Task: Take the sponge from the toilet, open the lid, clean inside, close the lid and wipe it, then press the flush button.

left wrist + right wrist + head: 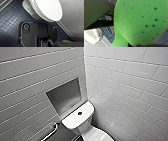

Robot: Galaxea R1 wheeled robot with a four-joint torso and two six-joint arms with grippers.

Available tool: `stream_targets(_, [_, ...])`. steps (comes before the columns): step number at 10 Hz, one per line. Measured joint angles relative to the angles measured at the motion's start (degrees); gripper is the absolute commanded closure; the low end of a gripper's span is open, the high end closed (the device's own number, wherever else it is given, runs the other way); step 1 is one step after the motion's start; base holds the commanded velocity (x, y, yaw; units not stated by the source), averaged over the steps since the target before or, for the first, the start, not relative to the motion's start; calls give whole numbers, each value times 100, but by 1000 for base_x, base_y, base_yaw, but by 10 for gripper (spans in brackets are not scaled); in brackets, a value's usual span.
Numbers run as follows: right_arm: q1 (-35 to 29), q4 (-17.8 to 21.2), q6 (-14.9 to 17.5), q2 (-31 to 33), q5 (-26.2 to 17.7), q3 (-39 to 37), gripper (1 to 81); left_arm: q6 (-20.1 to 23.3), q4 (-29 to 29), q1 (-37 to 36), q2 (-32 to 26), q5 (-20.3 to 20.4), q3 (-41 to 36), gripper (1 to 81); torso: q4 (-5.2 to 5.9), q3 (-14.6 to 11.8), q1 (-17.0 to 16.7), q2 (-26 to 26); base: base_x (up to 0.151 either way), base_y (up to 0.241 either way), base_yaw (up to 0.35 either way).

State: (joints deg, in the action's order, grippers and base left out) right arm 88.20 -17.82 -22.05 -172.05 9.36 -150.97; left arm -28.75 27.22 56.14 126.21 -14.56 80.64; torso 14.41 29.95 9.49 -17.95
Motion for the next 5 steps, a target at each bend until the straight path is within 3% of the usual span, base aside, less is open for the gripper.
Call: stream_targets(5, [-11,0,-2,-37,-13,-71,811,0,579,1180,1191,734,2228,811,0,-2,0,-2,0,0,0])
